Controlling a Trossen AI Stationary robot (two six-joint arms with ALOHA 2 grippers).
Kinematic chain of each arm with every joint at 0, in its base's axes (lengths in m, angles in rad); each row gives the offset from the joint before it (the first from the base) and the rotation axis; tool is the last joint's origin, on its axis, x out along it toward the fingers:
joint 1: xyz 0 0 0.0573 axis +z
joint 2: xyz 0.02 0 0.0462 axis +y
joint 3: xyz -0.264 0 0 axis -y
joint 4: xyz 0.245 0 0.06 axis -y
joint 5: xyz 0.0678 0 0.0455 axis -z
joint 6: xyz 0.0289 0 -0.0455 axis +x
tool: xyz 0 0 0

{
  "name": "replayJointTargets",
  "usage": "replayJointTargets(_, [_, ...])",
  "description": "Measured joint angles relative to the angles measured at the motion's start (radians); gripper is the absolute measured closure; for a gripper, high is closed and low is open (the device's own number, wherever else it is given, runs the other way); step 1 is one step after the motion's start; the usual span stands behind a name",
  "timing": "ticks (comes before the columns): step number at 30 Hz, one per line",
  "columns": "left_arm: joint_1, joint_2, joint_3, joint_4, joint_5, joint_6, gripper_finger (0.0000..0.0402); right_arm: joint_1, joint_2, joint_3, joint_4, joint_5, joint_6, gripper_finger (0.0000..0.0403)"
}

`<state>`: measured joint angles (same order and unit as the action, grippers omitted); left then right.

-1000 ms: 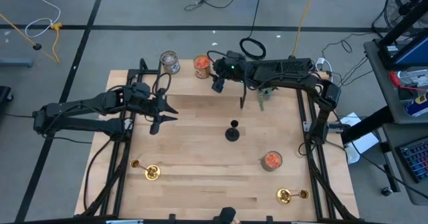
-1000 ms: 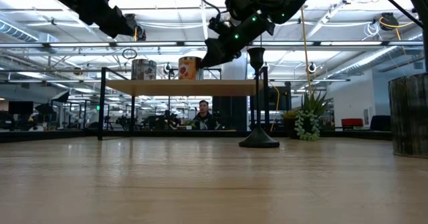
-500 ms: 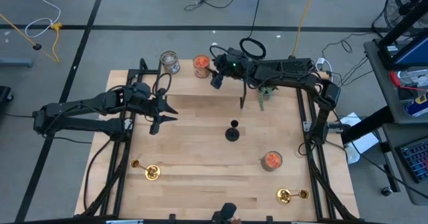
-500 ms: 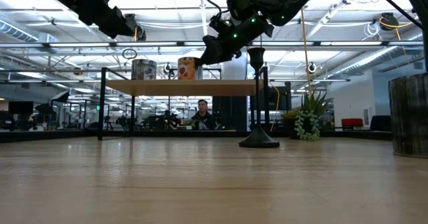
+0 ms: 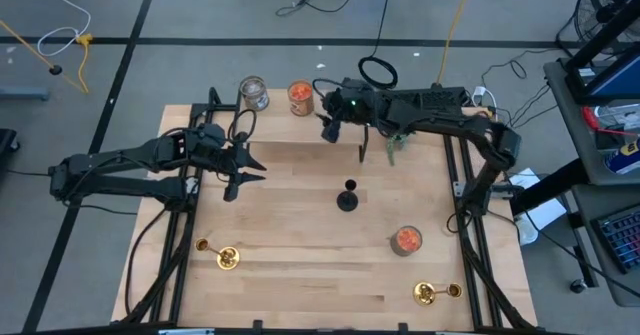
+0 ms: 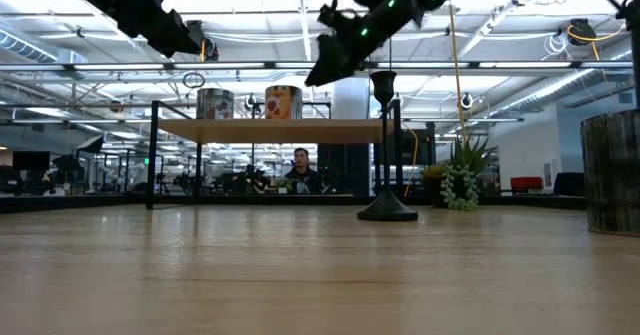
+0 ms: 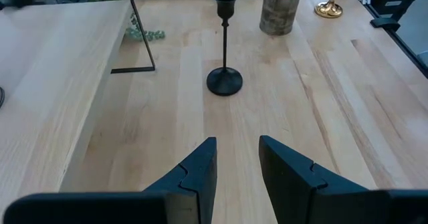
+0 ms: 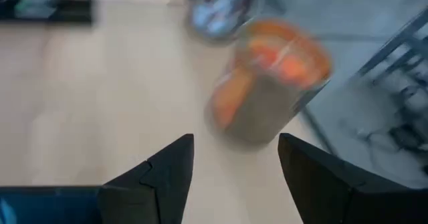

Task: Pick & Place candle stick holders
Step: Put the orange scented candle on the shelf

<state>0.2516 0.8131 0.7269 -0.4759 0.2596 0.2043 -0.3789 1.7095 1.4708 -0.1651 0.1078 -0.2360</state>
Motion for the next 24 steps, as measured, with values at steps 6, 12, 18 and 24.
replayJointTargets(6, [0.000, 0.000, 0.000, 0.000, 0.000, 0.000, 0.0284, 0.177, -0.135, 0.000, -0.327, -0.005, 0.012, 0.0188])
replayJointTargets(12, [0.000, 0.000, 0.000, 0.000, 0.000, 0.000, 0.0284, 0.385, -0.223, 0.000, -0.701, -0.008, 0.242, 0.0188])
replayJointTargets(18, [0.000, 0.000, 0.000, 0.000, 0.000, 0.000, 0.0284, 0.589, -0.235, -0.002, -0.898, -0.006, 0.544, 0.0188])
replayJointTargets(24, [0.000, 0.000, 0.000, 0.000, 0.000, 0.000, 0.0284, 0.700, -0.235, -0.019, -0.971, 0.052, 0.797, 0.0188])
